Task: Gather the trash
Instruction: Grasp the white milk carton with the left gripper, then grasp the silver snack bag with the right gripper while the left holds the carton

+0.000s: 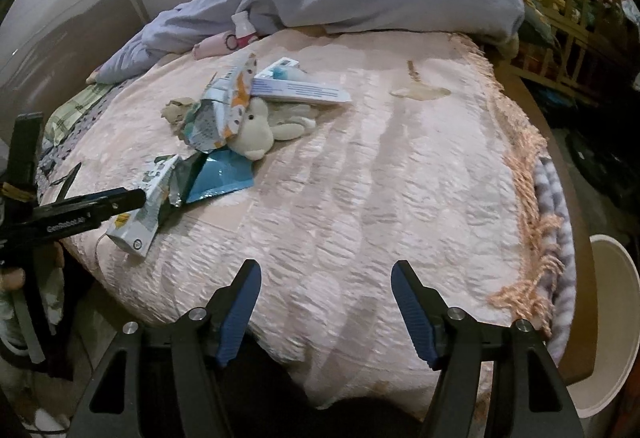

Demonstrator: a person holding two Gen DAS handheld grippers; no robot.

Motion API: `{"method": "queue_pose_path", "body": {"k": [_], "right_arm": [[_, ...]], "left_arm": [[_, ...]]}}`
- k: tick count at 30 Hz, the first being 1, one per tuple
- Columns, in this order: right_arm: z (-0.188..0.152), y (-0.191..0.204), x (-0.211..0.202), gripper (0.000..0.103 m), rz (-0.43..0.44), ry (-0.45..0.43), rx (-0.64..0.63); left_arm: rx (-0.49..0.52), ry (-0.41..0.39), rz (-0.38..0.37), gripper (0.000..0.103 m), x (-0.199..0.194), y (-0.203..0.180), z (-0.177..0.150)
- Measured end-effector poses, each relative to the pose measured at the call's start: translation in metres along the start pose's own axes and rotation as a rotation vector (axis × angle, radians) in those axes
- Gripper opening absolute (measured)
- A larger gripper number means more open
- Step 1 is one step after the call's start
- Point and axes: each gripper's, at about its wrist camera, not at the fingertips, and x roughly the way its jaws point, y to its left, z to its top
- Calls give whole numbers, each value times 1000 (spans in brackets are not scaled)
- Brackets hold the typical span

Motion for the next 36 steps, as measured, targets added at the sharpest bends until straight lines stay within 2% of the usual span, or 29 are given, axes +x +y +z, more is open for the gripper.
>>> {"method": "queue_pose_path", "body": {"k": [3,9,10,18,23,29,32,33,34,36], "right_arm": [[5,6,1,65,7,-1,-15],[16,21,5,65,40,7,-45],[18,25,6,65,43,6,-54],[34,52,18,66,111,20,-101],[45,63,25,66,170,30,-103],[59,77,29,66,181,20,-134],[74,93,31,66,201,-9,-190],[80,98,32,69,198,-17,-211],[87,106,35,77,193,-21,-240],[98,118,43,81,174,-16,-300]], "left_arm": [[13,-2,22,55,7,0,0],[-3,44,50,54,28,16,-1],[-10,36,46,50,27,21,-2],[-14,-32,70,50,4,48,6],[-39,-31,77,50,1,67,7],[-60,-29,82,50,3,79,7],[-63,-30,81,50,2,83,7],[-65,-29,79,50,2,84,7],[-67,-28,77,50,3,86,8],[-70,-24,75,50,3,88,8]]}}
